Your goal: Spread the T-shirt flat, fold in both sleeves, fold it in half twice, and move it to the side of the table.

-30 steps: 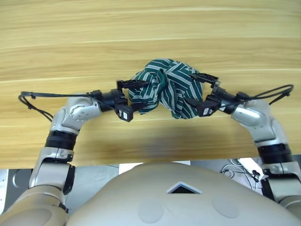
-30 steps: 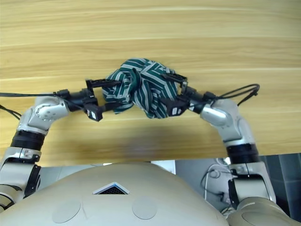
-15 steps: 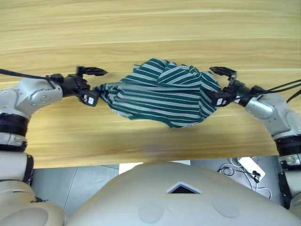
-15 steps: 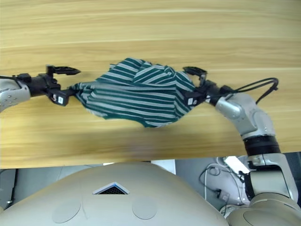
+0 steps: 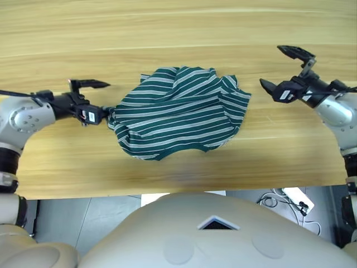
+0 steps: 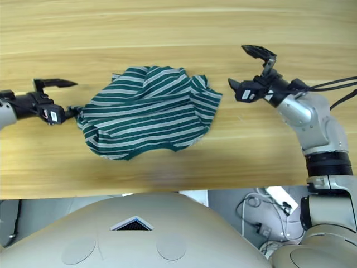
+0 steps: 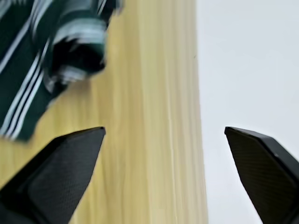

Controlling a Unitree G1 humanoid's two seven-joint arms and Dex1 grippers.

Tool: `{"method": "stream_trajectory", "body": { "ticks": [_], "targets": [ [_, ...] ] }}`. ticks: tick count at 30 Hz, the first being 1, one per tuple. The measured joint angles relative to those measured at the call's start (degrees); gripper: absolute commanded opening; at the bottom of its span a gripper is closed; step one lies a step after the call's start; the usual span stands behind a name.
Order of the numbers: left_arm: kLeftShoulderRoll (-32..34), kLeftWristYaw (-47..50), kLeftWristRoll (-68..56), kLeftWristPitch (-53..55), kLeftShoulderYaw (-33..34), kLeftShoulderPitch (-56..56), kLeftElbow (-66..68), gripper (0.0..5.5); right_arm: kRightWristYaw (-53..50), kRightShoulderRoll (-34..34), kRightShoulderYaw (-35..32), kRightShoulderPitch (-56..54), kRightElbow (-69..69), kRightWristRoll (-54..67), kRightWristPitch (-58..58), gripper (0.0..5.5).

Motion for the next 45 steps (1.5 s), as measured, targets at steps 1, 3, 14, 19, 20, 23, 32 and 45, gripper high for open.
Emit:
{"method": "stream_trajectory", "body": {
  "ticks": [1, 3, 14, 19, 20, 23, 32, 45],
  "targets": [
    [0.21, 0.20, -1.41, -0.15, 1.57, -1.93, 0.37, 4.48, 1.51, -0.82, -0.65, 1.04, -2.11, 2.90, -0.51, 4.73],
    [1.06, 1.21, -1.49, -0.18, 3.31, -4.55, 0.70, 4.48, 4.13, -1.69, -0.85, 3.32, -5.91, 7.44, -1.41, 4.73],
    [12.81, -16.77, -32.91, 4.05, 3.66, 23.51, -33.18, 4.48, 18.77, -7.10, 2.67, 20.97, -26.95, 19.17, -5.94, 4.73],
    [10.35, -17.57, -25.83, 6.22, 1.70, 29.22, -38.83, 4.48, 19.72, -4.68, 5.70, 21.31, -28.42, 10.52, -0.79, 4.73],
    [9.31, -17.52, -24.51, 6.86, 1.54, 29.61, -39.67, 4.48, 19.82, -3.22, 6.92, 21.29, -28.63, 7.04, 1.36, 4.73],
    [6.87, -16.76, -17.98, 8.40, 1.39, 28.97, -39.22, 4.48, 20.18, -2.29, 9.16, 21.32, -28.64, 0.28, 4.81, 4.73],
    [3.83, -12.57, -4.33, 11.85, 2.63, 26.96, -35.00, 4.48, 19.67, -0.45, 11.91, 19.56, -28.59, -4.90, 7.29, 3.57],
    [7.37, -12.89, -2.80, 14.53, 7.86, 30.48, -35.10, 4.15, 17.92, 1.18, 13.11, 19.99, -27.74, -7.76, 10.19, 1.11]
  ]
}}
